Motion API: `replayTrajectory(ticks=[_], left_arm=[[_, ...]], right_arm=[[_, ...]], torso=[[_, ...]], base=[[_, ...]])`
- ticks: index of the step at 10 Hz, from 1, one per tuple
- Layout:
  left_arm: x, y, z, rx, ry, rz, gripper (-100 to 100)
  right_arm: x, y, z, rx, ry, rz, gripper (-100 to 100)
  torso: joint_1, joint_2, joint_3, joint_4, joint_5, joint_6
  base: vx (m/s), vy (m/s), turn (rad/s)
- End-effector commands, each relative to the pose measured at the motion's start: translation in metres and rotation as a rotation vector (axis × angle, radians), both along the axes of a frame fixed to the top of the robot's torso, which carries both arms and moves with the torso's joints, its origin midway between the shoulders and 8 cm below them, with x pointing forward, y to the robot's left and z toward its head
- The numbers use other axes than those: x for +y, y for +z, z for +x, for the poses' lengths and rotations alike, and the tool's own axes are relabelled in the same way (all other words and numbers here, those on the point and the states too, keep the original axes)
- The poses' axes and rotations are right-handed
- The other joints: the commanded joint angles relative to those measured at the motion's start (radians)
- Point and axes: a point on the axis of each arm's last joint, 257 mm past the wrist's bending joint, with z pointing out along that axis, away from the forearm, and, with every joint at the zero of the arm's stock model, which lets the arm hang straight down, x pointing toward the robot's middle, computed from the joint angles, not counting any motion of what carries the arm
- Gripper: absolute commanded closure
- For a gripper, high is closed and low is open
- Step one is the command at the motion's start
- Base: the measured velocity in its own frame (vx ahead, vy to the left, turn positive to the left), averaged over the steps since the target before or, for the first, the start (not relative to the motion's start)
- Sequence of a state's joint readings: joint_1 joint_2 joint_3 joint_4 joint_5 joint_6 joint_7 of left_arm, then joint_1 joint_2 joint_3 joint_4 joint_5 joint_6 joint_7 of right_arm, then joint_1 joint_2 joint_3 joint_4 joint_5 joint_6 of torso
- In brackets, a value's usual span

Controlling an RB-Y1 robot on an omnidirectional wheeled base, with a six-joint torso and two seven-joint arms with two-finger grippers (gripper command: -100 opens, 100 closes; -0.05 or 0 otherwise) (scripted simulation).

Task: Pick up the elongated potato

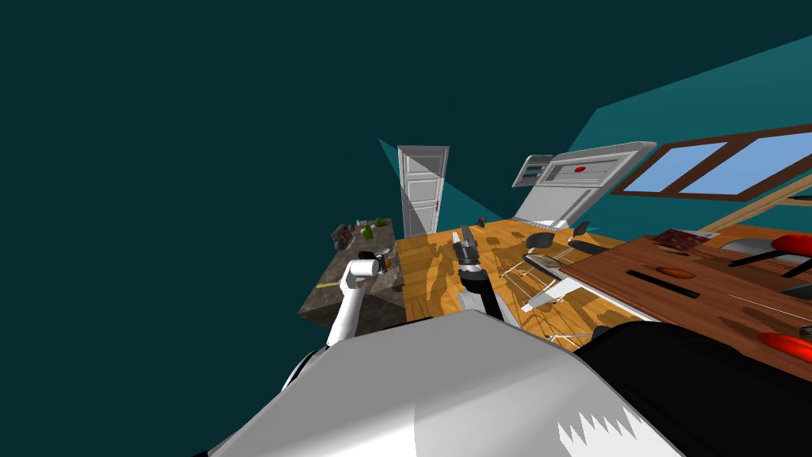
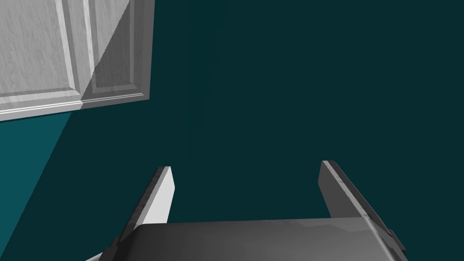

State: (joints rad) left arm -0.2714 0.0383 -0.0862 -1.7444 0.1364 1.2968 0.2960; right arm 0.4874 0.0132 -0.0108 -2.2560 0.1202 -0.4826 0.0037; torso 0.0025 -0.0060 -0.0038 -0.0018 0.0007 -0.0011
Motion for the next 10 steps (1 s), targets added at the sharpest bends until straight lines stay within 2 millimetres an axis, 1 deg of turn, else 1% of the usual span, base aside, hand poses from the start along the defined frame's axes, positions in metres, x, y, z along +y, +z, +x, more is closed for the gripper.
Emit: replayTrajectory(ticks=[1, 2, 4, 5, 6, 10], left_arm=[[0.0, 0.0, 0.0, 0.0, 0.0, 0.0, 0], [0.005, -0.006, 0.004, -0.002, 0.013, 0.001, -100], [0.01, -0.012, 0.008, -0.004, 0.026, 0.001, -100], [0.008, -0.01, 0.006, -0.002, 0.021, 0.002, -100], [0.008, -0.011, 0.007, -0.004, 0.022, 0.001, 100], [0.008, -0.011, 0.007, -0.003, 0.022, 0.001, 100]], right_arm=[[0.0, 0.0, 0.0, 0.0, 0.0, 0.0, 0], [0.0, 0.0, 0.0, 0.0, 0.0, 0.0, 0], [0.0, 0.0, 0.0, 0.0, 0.0, 0.0, 0], [0.0, 0.0, 0.0, 0.0, 0.0, 0.0, 0], [0.0, 0.0, 0.0, 0.0, 0.0, 0.0, 0], [0.0, 0.0, 0.0, 0.0, 0.0, 0.0, 0]], torso=[[0.0, 0.0, 0.0, 0.0, 0.0, 0.0], [-0.001, 0.004, 0.003, 0.001, 0.0, 0.0], [-0.001, 0.008, 0.005, 0.002, 0.0, 0.0], [-0.001, 0.008, 0.005, 0.002, 0.0, 0.0], [-0.001, 0.007, 0.005, 0.002, 0.0, 0.0], [-0.002, 0.007, 0.004, 0.002, -0.001, 0.0]], base=[[0.006, 0.0, 0.004], [-0.011, 0.012, -0.042], [-0.015, 0.018, -0.059], [-0.004, 0.006, -0.008], [0.0, 0.0, 0.0], [0.0, 0.0, 0.0]])
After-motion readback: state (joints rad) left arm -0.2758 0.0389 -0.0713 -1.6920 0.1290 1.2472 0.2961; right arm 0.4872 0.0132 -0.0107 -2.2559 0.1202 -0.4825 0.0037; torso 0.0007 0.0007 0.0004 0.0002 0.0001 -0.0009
